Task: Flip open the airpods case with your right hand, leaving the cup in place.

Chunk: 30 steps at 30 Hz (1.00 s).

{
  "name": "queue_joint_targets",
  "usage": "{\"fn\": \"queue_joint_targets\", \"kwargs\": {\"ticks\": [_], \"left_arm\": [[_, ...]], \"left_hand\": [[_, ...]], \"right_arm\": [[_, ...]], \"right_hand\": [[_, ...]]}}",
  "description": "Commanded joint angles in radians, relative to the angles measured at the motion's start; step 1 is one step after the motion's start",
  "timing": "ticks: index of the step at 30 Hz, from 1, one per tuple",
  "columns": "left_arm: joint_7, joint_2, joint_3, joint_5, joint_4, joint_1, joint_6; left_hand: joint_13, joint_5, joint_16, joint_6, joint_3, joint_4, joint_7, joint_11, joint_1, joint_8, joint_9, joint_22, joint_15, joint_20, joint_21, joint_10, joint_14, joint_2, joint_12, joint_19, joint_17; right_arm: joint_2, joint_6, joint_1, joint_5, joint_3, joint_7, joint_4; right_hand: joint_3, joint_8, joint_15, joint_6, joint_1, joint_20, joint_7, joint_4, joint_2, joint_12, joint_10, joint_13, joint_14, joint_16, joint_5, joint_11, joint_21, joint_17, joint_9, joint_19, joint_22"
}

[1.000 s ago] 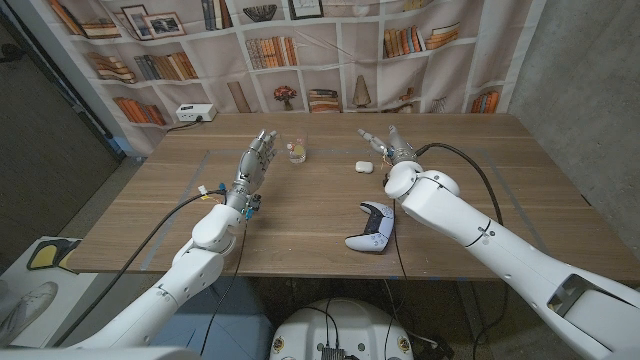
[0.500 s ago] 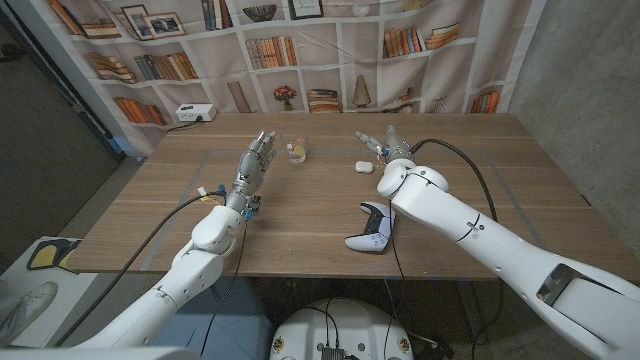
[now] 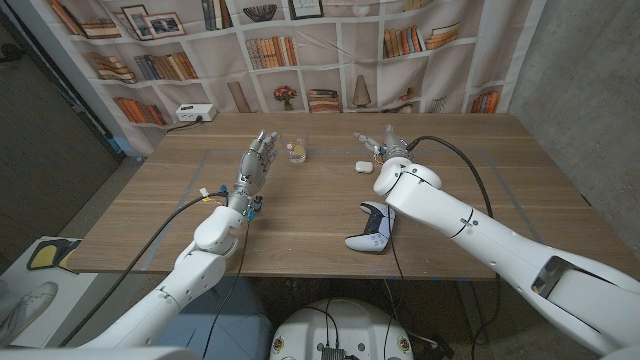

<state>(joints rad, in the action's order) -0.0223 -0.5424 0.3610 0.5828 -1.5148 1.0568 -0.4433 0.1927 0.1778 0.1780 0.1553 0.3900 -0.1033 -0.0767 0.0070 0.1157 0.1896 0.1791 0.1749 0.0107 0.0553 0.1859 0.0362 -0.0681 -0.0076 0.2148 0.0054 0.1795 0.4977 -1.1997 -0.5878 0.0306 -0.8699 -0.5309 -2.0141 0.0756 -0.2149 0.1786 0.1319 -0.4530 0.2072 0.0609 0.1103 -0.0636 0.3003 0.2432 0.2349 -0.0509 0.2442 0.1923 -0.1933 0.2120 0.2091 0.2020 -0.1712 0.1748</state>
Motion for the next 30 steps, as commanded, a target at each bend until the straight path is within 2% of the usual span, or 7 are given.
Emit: {"fn": "queue_joint_targets", "kwargs": {"ticks": [1,4,9,12,19,28,30], "left_arm": [[0.014,0.006,0.01,-0.001,0.012,-0.016,0.002],[0.015,0.005,0.011,-0.003,0.012,-0.018,0.002],[0.017,0.005,0.011,-0.001,0.014,-0.019,0.001],[0.018,0.007,0.012,-0.001,0.017,-0.019,-0.001],[0.026,0.01,0.007,0.011,0.013,-0.01,-0.016],[0.018,0.002,0.001,0.007,-0.004,0.007,-0.022],[0.017,0.003,0.001,0.007,-0.007,0.01,-0.023]], "left_hand": [[0.003,0.006,0.01,0.01,-0.008,0.002,0.002,-0.005,-0.014,0.002,0.005,0.002,-0.001,-0.006,0.009,0.008,0.005,0.0,0.005,0.002,0.002],[0.003,0.006,0.01,0.01,-0.01,0.003,0.002,-0.004,-0.016,0.002,0.005,0.002,-0.001,-0.006,0.009,0.008,0.005,-0.001,0.005,0.002,0.002],[0.003,0.007,0.01,0.01,-0.012,0.005,0.003,-0.003,-0.021,0.002,0.005,0.002,0.0,-0.006,0.009,0.008,0.005,-0.001,0.005,0.003,0.002],[0.003,0.007,0.01,0.01,-0.013,0.006,0.002,-0.003,-0.024,0.001,0.005,0.002,0.0,-0.007,0.009,0.009,0.006,-0.002,0.006,0.002,0.002],[0.003,0.008,0.009,0.01,-0.015,0.007,0.003,-0.006,-0.027,0.001,0.005,0.002,0.0,-0.006,0.01,0.01,0.005,-0.002,0.006,0.003,0.002],[0.003,0.01,0.01,0.011,-0.018,0.01,0.002,0.004,-0.035,0.001,0.005,0.001,0.0,-0.006,0.009,0.02,0.007,-0.002,0.009,0.004,0.002],[0.003,0.011,0.009,0.012,-0.019,0.011,0.002,-0.003,-0.037,0.001,0.005,0.001,-0.001,-0.007,0.01,0.022,0.007,-0.002,0.01,0.005,0.001]], "right_arm": [[-0.016,-0.034,0.032,-0.04,-0.049,-0.012,0.02],[-0.027,-0.049,0.034,-0.045,-0.051,-0.016,0.026],[-0.043,-0.084,0.055,-0.078,-0.088,-0.038,0.043],[-0.051,-0.093,0.063,-0.087,-0.101,-0.041,0.05],[-0.073,-0.13,0.089,-0.099,-0.133,-0.038,0.074],[-0.092,-0.166,0.121,-0.098,-0.165,-0.028,0.102],[-0.096,-0.179,0.129,-0.098,-0.174,-0.027,0.109]], "right_hand": [[-0.003,-0.003,0.026,-0.006,-0.003,0.004,0.001,0.003,-0.006,0.007,0.024,0.006,0.007,0.003,-0.003,0.0,0.006,0.003,0.003,-0.002,0.001],[-0.003,-0.005,0.031,-0.013,-0.002,0.005,0.005,0.003,-0.004,0.012,0.04,0.007,0.015,0.005,-0.003,0.003,0.003,0.002,0.003,-0.004,0.0],[-0.003,-0.007,0.032,-0.02,-0.001,0.004,0.011,0.004,-0.003,0.021,0.072,0.01,0.031,0.009,-0.003,0.006,0.001,0.001,0.004,-0.01,-0.001],[-0.004,-0.011,0.029,-0.032,-0.004,0.004,0.01,0.006,-0.002,0.025,0.087,0.011,0.045,0.014,-0.003,0.017,0.0,0.001,0.003,-0.016,-0.001],[-0.006,-0.013,0.03,-0.04,-0.009,0.005,0.01,0.009,-0.002,0.027,0.098,0.012,0.053,0.016,-0.002,0.021,-0.001,0.0,0.003,-0.019,-0.001],[-0.006,-0.012,0.026,-0.04,-0.011,0.008,0.011,0.012,0.001,0.029,0.112,0.014,0.07,0.021,-0.002,0.024,-0.004,-0.001,0.003,-0.023,-0.001],[-0.006,-0.011,0.025,-0.04,-0.011,0.009,0.011,0.012,0.002,0.03,0.115,0.014,0.076,0.022,-0.002,0.024,-0.004,-0.002,0.003,-0.024,-0.001]]}}
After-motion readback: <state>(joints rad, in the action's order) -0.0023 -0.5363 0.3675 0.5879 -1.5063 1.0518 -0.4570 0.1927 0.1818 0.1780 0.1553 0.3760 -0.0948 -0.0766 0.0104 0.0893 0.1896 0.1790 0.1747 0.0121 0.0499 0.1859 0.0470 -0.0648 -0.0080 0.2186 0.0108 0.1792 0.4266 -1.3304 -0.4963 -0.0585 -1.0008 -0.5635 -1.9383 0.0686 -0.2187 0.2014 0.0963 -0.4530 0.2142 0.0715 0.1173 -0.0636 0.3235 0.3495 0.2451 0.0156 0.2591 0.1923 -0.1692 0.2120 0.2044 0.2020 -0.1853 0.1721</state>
